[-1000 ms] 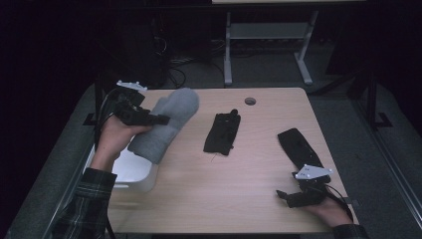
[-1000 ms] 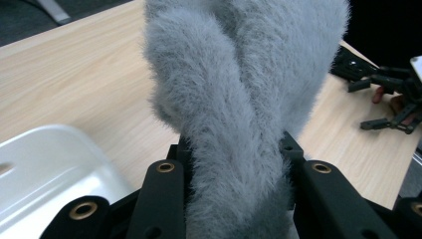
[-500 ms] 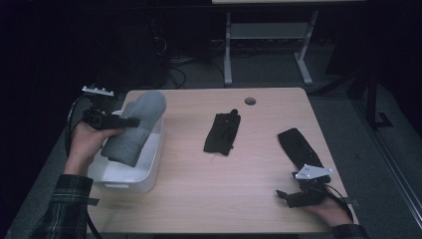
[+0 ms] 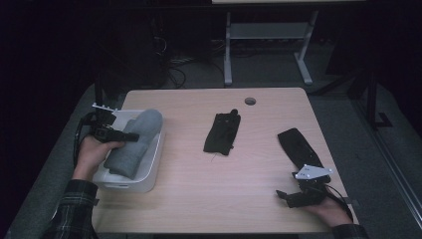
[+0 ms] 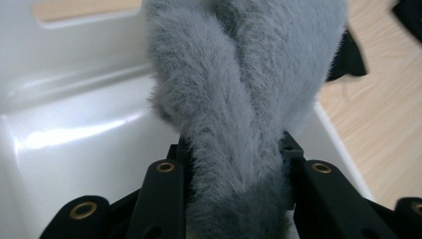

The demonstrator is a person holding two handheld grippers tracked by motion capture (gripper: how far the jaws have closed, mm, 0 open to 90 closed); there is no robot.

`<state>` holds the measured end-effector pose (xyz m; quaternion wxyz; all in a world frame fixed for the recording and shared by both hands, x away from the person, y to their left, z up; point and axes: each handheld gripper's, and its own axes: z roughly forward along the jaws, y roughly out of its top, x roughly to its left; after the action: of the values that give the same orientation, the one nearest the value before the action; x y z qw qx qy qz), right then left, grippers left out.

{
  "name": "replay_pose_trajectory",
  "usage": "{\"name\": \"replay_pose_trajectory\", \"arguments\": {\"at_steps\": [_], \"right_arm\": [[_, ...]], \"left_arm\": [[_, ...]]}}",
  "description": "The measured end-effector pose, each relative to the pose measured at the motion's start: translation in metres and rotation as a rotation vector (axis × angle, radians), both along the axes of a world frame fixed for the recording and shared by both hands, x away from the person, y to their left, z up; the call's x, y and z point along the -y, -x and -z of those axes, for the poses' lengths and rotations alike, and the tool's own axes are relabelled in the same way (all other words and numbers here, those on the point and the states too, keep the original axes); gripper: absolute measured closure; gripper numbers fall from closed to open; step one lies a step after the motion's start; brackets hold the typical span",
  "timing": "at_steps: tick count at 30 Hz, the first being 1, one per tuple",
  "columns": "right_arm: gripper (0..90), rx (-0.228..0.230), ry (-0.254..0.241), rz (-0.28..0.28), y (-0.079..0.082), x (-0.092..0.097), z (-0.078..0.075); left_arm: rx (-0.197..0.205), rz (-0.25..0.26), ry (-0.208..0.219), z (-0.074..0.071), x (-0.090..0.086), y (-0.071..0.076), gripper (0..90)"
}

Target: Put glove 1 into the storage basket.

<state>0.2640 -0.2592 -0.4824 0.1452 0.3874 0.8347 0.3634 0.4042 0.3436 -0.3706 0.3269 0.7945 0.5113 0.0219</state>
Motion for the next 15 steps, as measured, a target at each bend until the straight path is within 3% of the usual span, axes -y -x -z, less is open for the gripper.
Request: {"name": "replay_pose_trajectory", "arguments": {"at_steps": [3, 6, 11, 13, 15], "right_arm": [[9.2, 0.000, 0.001, 0.000, 0.000, 0.000, 0.000], [9.2, 0.000, 0.000, 0.000, 0.000, 0.000, 0.000], [9.2, 0.000, 0.001, -0.001, 0.000, 0.000, 0.000], [9.2, 0.000, 0.002, -0.002, 0.000, 0.000, 0.000], [9.2, 0.001, 0.002, -0.001, 0.000, 0.000, 0.000]], "left_arm": [[-0.033, -0.011, -0.012, 0.013, 0.001, -0.004, 65.6], [-0.065, -0.016, 0.010, 0.024, -0.001, -0.007, 65.1], [-0.093, -0.050, -0.040, 0.037, -0.009, -0.008, 63.4], [-0.106, -0.065, -0.038, 0.041, -0.013, -0.008, 62.1], [-0.095, -0.072, -0.052, 0.042, -0.015, -0.008, 58.0]]}}
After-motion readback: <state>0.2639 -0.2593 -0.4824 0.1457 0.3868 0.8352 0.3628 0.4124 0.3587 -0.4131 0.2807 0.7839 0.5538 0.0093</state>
